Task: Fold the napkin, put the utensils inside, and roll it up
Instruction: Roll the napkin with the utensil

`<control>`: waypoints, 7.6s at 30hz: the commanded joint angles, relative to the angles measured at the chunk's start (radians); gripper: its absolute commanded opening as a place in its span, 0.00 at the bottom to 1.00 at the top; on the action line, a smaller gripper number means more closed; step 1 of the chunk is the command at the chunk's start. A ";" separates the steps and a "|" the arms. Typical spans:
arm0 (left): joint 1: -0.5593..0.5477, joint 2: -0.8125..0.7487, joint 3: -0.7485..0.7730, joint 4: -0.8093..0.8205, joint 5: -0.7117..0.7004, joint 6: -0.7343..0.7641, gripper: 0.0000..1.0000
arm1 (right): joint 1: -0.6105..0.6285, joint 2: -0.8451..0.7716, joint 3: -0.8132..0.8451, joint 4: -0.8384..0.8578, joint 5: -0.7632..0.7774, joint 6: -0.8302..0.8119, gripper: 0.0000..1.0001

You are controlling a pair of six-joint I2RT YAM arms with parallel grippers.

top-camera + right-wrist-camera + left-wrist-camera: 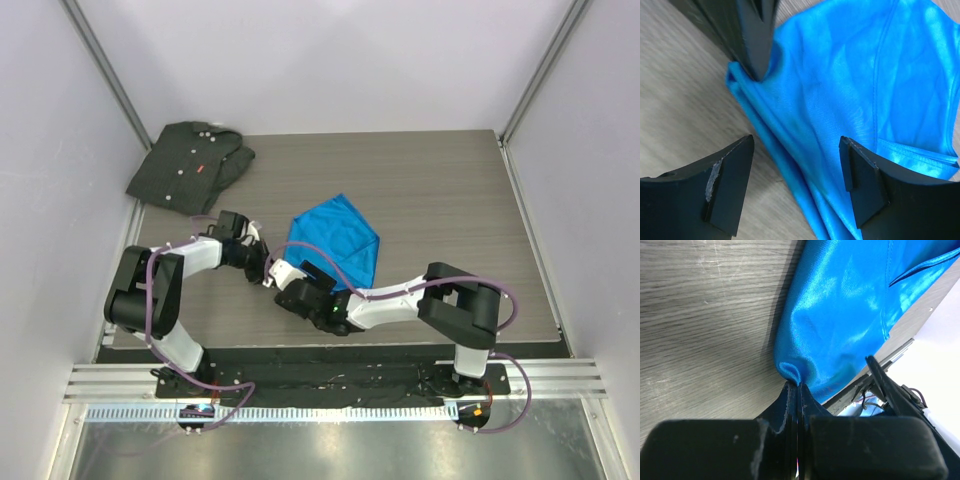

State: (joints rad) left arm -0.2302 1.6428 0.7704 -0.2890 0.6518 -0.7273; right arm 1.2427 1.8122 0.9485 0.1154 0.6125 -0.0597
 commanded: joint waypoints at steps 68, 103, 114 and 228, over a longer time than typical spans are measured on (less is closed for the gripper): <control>-0.294 -0.555 -0.263 0.137 -0.646 0.184 0.85 | -0.520 0.315 0.464 -0.740 -1.320 0.124 0.01; -0.469 -0.391 -0.192 0.120 -0.777 0.278 0.84 | -0.557 0.357 0.475 -0.757 -1.337 0.130 0.01; -0.469 -0.336 -0.151 0.102 -0.912 0.241 0.74 | -0.557 0.365 0.477 -0.761 -1.346 0.126 0.01; -0.350 -0.387 -0.303 0.444 -0.635 0.213 0.59 | -0.582 0.437 0.483 -0.826 -1.421 0.113 0.01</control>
State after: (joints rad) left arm -0.5865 1.2396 0.4294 0.1379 0.0208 -0.5179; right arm 0.6598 2.2086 1.4479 -0.6827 -0.9012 0.0772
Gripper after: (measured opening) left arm 0.612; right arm 0.045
